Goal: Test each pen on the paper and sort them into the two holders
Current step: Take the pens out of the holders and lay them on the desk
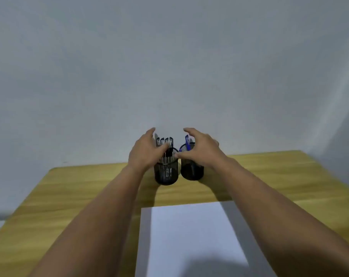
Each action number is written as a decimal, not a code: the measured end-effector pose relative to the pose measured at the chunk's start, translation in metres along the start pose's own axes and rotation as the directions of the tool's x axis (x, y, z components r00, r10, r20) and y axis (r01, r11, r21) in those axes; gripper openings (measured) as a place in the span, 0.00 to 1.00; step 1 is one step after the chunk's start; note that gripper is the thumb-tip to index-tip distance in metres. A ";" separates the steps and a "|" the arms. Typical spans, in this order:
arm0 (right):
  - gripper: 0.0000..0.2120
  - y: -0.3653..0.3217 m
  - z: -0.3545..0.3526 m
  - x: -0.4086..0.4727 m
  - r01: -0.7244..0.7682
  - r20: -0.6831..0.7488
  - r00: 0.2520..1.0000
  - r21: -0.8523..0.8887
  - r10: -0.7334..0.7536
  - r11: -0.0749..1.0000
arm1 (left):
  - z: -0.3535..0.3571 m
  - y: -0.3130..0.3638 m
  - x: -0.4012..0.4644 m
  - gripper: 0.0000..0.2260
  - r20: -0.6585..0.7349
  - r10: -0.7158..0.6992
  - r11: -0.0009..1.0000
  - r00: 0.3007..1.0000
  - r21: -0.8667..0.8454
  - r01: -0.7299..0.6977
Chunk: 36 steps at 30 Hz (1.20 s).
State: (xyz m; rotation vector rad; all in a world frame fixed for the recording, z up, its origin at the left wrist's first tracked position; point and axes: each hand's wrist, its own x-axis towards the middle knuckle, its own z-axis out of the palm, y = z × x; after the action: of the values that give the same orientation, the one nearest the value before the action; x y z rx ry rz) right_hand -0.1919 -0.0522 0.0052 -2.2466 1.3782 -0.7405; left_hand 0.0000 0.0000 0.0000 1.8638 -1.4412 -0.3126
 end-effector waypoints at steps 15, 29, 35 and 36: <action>0.05 0.019 0.022 0.038 -0.107 -0.034 0.992 0.278 0.121 0.955 | 0.023 -0.013 0.031 0.13 0.135 -0.052 0.906 0.989 -0.411 0.104; 0.07 0.027 0.021 0.034 -0.122 -0.090 0.975 0.549 0.203 0.827 | 0.011 -0.011 0.030 0.12 0.227 -0.037 0.827 0.973 -0.539 0.157; 0.10 0.022 0.013 0.028 -0.101 -0.137 0.968 0.559 0.212 0.823 | 0.006 -0.009 0.032 0.13 0.186 -0.006 0.818 0.983 -0.564 0.111; 0.08 0.021 0.012 0.028 -0.101 -0.146 0.965 0.557 0.217 0.825 | 0.005 -0.007 0.032 0.13 0.172 -0.001 0.818 0.985 -0.566 0.100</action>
State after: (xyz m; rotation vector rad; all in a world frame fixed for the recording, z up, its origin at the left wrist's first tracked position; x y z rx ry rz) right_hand -0.1886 -0.0857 -0.0105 -1.6212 1.2218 -1.1611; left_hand 0.0132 -0.0302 -0.0005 1.3980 -1.2184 -0.8484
